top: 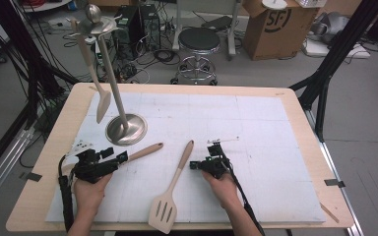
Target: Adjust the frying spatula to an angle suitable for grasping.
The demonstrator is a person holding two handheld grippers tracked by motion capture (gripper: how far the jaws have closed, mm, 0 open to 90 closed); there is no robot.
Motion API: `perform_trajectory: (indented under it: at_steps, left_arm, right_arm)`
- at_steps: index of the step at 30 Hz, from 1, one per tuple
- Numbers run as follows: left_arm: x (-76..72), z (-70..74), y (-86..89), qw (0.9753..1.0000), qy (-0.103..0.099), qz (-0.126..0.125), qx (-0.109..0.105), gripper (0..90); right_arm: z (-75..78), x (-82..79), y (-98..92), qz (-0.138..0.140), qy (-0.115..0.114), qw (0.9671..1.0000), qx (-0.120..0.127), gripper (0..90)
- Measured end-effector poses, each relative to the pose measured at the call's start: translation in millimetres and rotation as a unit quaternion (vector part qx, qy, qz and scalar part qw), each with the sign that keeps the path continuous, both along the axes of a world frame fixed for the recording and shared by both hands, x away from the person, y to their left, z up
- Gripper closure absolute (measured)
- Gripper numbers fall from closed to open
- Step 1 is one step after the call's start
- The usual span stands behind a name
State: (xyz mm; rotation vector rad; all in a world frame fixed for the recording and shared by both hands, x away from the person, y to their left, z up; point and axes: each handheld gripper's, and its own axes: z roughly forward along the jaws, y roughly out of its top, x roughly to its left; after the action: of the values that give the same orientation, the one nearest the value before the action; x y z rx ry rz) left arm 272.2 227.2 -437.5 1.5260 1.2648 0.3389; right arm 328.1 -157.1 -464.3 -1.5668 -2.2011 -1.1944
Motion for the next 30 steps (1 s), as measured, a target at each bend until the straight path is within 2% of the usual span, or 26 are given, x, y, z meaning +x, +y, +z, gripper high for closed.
perform_trajectory:
  at_steps: [7,10,13,16,18,21,24,30]
  left_arm:
    - [0.3,-0.4,0.0,1.0000,0.001,-0.001,0.003,30.2]
    - [0.1,-0.1,-0.1,1.0000,0.001,-0.001,0.002,30.2]
    - [-0.6,0.1,0.9,1.0000,0.000,0.000,0.000,30.2]
    - [0.3,-0.9,1.6,1.0000,0.002,0.002,-0.001,30.2]
    - [0.7,-1.1,0.9,1.0000,0.003,0.001,-0.001,30.2]
    - [0.1,-0.5,0.5,1.0000,0.001,0.000,-0.001,30.2]
    - [0.5,-0.9,0.9,1.0000,0.003,0.000,-0.001,30.2]
    - [0.8,-1.2,-0.6,1.0000,0.005,-0.003,0.002,30.2]
  right_arm:
    - [2.6,14.3,18.3,-0.002,-0.006,0.9997,0.021,90.0]
    - [8.6,18.0,29.5,0.000,-0.019,0.9998,-0.009,90.0]
    - [9.0,19.7,32.9,0.000,-0.023,0.9996,-0.014,90.0]
    - [13.2,12.7,38.2,0.007,-0.037,0.9989,-0.027,90.0]
    - [18.8,3.9,47.0,0.025,-0.051,0.9978,-0.033,90.0]
    - [22.2,-8.4,62.0,0.062,-0.052,0.9962,-0.032,90.0]
    - [20.2,-18.5,76.0,0.096,-0.037,0.9944,-0.025,90.0]
    - [12.7,-30.4,98.5,0.142,-0.019,0.9889,-0.038,90.0]
